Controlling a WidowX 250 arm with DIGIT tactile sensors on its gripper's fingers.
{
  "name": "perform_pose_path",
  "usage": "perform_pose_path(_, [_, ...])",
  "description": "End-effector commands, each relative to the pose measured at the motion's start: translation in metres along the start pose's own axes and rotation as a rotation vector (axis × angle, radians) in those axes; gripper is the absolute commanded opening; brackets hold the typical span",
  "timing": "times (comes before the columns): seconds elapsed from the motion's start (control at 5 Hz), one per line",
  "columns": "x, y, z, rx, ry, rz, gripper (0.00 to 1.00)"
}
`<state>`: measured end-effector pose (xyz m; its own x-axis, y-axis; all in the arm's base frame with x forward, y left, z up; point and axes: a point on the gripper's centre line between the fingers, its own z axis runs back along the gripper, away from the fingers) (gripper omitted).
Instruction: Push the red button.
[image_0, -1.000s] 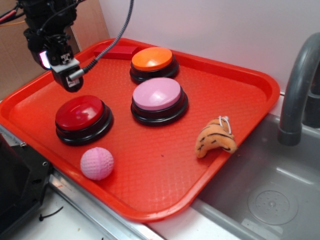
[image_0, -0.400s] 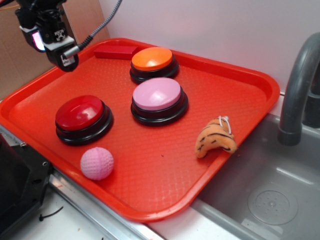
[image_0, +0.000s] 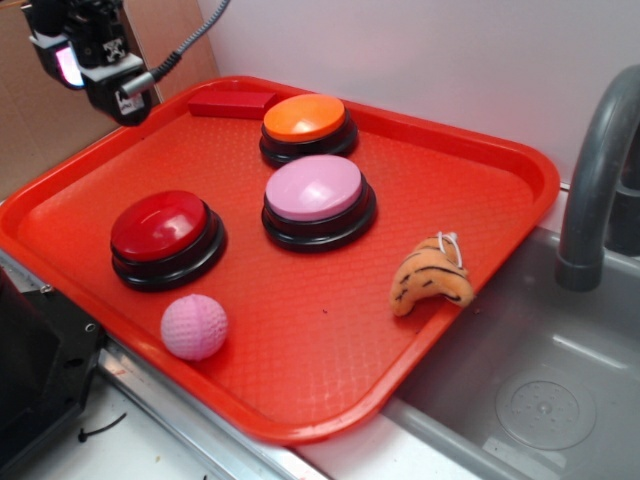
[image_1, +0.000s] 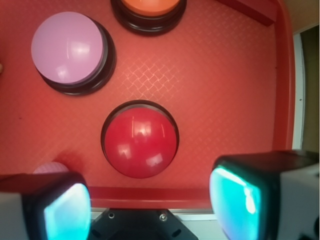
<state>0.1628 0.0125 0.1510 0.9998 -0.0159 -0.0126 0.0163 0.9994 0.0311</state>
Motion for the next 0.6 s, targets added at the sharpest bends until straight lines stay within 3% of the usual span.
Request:
perform_pose_path(0.0, [0.006,0.006,0.026,-0.003,-0.067,0.019,1.00])
perform_pose_path(0.4, [0.005,0.010,0.042,-0.012,-0.093,0.025,1.00])
